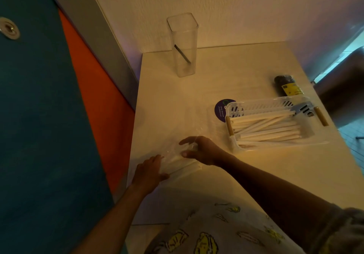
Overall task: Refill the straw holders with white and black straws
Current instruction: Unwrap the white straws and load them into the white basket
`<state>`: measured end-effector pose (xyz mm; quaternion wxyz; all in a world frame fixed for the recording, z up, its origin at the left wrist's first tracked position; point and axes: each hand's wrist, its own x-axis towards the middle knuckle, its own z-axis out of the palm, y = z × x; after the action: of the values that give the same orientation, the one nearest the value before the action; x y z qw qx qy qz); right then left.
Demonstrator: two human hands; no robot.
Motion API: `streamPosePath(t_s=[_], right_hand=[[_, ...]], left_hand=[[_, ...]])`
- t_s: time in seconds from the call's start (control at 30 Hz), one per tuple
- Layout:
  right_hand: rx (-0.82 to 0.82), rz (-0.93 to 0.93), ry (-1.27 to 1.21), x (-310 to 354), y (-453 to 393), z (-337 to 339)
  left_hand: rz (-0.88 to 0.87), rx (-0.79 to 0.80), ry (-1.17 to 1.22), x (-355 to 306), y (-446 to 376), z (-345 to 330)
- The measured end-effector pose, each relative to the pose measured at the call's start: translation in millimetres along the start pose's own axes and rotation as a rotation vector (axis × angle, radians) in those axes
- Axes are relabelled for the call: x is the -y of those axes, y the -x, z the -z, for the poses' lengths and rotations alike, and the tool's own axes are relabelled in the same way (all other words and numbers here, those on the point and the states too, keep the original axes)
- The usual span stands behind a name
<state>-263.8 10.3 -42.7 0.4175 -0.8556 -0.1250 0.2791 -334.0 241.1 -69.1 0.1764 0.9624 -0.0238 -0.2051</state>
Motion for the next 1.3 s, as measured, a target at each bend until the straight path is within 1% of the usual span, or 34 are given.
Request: streamPosePath(t_s=[0.17,0.3,0.43,0.6,0.8,0.9,1.07,1.1,1.2,1.3], right_hand=[[-0.082,0.049,-0.018,6,4,0],[-0.116,0.02,-0.14,5,5,6],[-0.149,-0.067,-0.261,6,6,10],[-0.114,-0.209,-0.472,5,7,12],[-0.173,-0.26,-0.722,11,3,9],[-0.164,-0.296,-0.817,16,-1,6],[-0.202,-0.387,-0.815,20,-7,-3],[-0.204,-0.425,-0.852,21,-7,-6],[-0.198,-0.51,-1.072,27,-9,-11],[-0.179,-0.586,-1.184,32,-9,-13]], left_hand=[[0.007,-0.006,-0.007,0,1,-1],[0.005,-0.004,-0.005,1,2,0],[0.007,-0.008,0.012,0,3,-1],[-0.005,0.0,0.017,1,2,0],[-0.005,-0.014,0.019,0,2,1],[-0.01,-0.027,0.023,-1,1,1],[-0.02,-0.028,-0.01,-2,1,1],[-0.016,-0.026,-0.007,-2,1,1],[-0.005,-0.033,0.022,-4,2,1],[-0.012,-0.044,0.043,-3,4,1]])
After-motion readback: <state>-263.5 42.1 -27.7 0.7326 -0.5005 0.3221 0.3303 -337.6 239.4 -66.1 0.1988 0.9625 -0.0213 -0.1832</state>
